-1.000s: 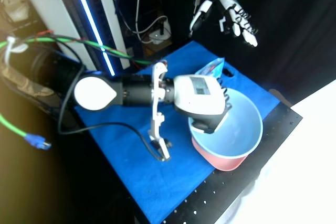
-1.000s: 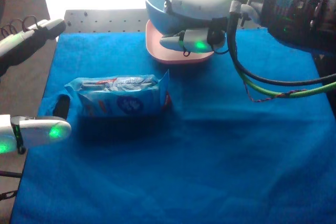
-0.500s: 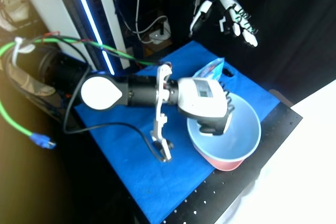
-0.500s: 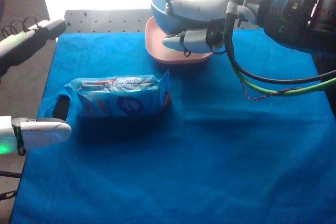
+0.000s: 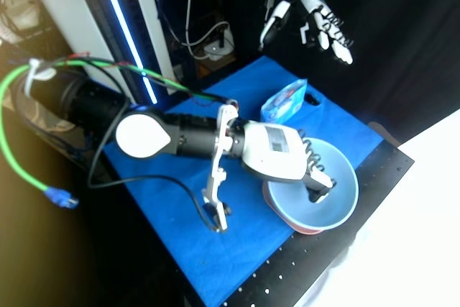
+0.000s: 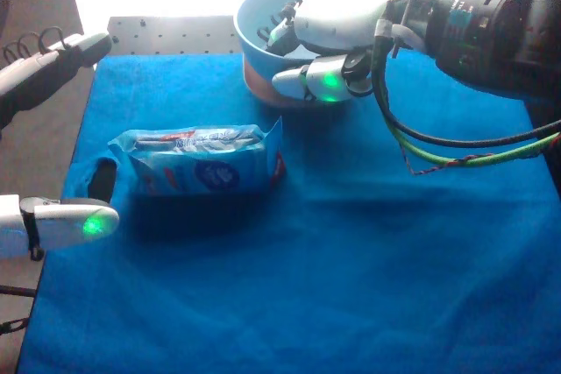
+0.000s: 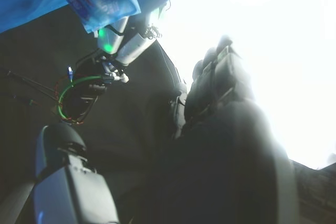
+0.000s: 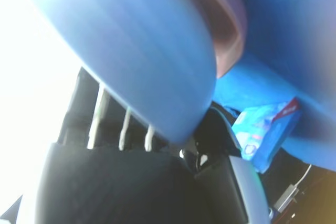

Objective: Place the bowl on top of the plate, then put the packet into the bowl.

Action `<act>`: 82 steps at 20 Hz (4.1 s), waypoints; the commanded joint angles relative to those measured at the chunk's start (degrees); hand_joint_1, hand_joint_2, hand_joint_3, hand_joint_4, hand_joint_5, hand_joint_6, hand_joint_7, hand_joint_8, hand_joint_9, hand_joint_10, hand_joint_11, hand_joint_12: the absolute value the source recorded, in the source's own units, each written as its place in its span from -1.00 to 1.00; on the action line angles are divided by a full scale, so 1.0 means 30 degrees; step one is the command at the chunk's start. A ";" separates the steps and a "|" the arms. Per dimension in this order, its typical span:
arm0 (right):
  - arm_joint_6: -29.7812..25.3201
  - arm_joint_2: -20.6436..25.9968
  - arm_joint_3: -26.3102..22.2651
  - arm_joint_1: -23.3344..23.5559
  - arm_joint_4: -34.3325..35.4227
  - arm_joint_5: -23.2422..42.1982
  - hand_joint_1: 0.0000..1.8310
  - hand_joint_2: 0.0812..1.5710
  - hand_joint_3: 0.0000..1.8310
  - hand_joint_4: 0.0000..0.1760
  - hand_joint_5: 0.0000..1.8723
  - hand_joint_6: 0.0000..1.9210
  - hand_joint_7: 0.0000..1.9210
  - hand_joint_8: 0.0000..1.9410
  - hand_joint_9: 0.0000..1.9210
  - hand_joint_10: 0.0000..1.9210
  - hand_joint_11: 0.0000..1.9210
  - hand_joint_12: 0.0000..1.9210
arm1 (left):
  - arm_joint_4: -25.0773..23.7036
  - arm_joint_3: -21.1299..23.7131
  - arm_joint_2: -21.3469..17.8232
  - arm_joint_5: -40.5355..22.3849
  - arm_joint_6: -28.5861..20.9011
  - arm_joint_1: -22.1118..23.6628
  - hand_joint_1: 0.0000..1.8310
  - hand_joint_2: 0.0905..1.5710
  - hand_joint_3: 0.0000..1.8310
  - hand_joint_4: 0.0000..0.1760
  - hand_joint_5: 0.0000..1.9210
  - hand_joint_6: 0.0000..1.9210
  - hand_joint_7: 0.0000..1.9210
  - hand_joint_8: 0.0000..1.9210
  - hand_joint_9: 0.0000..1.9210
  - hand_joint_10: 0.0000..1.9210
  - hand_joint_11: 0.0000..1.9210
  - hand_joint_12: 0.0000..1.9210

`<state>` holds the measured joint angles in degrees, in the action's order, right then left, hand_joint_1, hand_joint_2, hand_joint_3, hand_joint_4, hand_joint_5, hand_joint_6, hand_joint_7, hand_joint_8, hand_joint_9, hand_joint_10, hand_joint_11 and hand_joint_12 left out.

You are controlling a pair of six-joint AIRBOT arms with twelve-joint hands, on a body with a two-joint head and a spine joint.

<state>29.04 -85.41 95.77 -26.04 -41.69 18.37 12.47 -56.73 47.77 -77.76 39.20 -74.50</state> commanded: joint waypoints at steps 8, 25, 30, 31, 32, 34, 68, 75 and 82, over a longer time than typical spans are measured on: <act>0.0077 -0.0007 -0.0027 0.0056 0.0460 0.1459 -0.86 0.71 -1.00 -0.69 -0.73 -1.00 -0.66 -1.00 -0.54 -1.00 -0.92 0.09 | 0.0175 -0.0120 0.0065 -0.2473 -0.0166 0.0223 -0.33 -0.01 -1.00 1.00 -0.96 -1.00 -1.00 -1.00 -1.00 -1.00 -1.00 -1.00; 0.0073 0.5921 -0.5102 -0.0338 0.3855 0.5635 -0.92 0.13 -1.00 1.00 -1.00 -1.00 -1.00 -1.00 -1.00 -1.00 -1.00 -1.00 | 0.0609 -0.0030 0.0168 -0.2477 -0.0166 0.0198 -0.31 -0.04 -1.00 1.00 -0.97 -1.00 -1.00 -1.00 -1.00 -1.00 -1.00 -1.00; 0.0073 0.7735 -0.6313 -0.2339 0.7138 0.9755 -0.82 0.24 -0.99 1.00 -1.00 -1.00 -1.00 -1.00 -1.00 -1.00 -1.00 -1.00 | 0.1017 -0.0429 0.0527 -0.1950 -0.0166 0.0202 -0.30 -0.05 -1.00 1.00 -0.99 -1.00 -1.00 -1.00 -1.00 -1.00 -1.00 -1.00; 0.0073 0.7972 -0.6565 -0.2658 0.7524 1.0271 -0.89 0.23 -0.99 1.00 -1.00 -1.00 -1.00 -1.00 -1.00 -1.00 -1.00 -1.00 | 0.1166 -0.0559 0.0638 -0.1765 -0.0166 0.0204 -0.28 -0.06 -1.00 1.00 -0.98 -0.99 -1.00 -1.00 -1.00 -1.00 -1.00 -1.00; 0.0073 0.8318 -0.6979 -0.3248 0.8093 1.1082 -0.89 0.23 -0.99 1.00 -1.00 -1.00 -1.00 -1.00 -1.00 -1.00 -1.00 -1.00 | 0.1319 -0.0718 0.0779 -0.1522 -0.0170 0.0215 -0.28 -0.06 -1.00 1.00 -0.98 -0.99 -1.00 -1.00 -1.00 -1.00 -1.00 -1.00; 0.0073 0.8740 -0.7537 -0.4398 0.9358 1.2679 -0.96 0.31 -0.97 0.82 -1.00 -1.00 -1.00 -1.00 -1.00 -1.00 -1.00 -1.00 | 0.1386 -0.0979 0.1012 -0.1192 -0.0170 0.0511 -0.27 -0.05 -1.00 1.00 -0.96 -0.99 -1.00 -1.00 -1.00 -1.00 -1.00 -1.00; 0.0069 0.9865 -0.9592 -1.0580 1.5374 1.9132 -0.82 0.47 -1.00 1.00 -1.00 -1.00 -1.00 -1.00 -1.00 -1.00 -1.00 -1.00 | -0.2930 -0.5794 0.4492 0.7760 -0.1600 0.7262 0.36 0.38 -1.00 -1.00 0.04 -0.17 0.03 0.21 -0.01 -0.06 -0.23 0.38; 0.0065 0.9863 -0.9592 -1.0882 1.5716 1.9130 -0.85 0.43 -1.00 1.00 -1.00 -1.00 -1.00 -1.00 -1.00 -1.00 -1.00 -1.00 | -0.3171 -0.4545 0.2838 0.4433 -0.1606 0.7261 0.40 0.32 -1.00 -1.00 0.21 -0.50 0.11 0.13 0.15 -0.04 -0.05 0.48; 0.0065 0.9830 -0.9550 -1.0918 1.5803 1.9127 -0.85 0.45 -1.00 1.00 -1.00 -1.00 -1.00 -1.00 -1.00 -1.00 -1.00 -1.00 | -0.3198 -0.4234 0.1917 0.1942 -0.1585 0.8091 0.49 0.32 -1.00 -1.00 0.04 -0.05 0.16 -0.17 0.05 0.07 -0.17 0.38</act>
<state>29.50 -55.83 66.92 -59.18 4.56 68.69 1.48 -69.34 53.76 -63.59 34.92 -50.57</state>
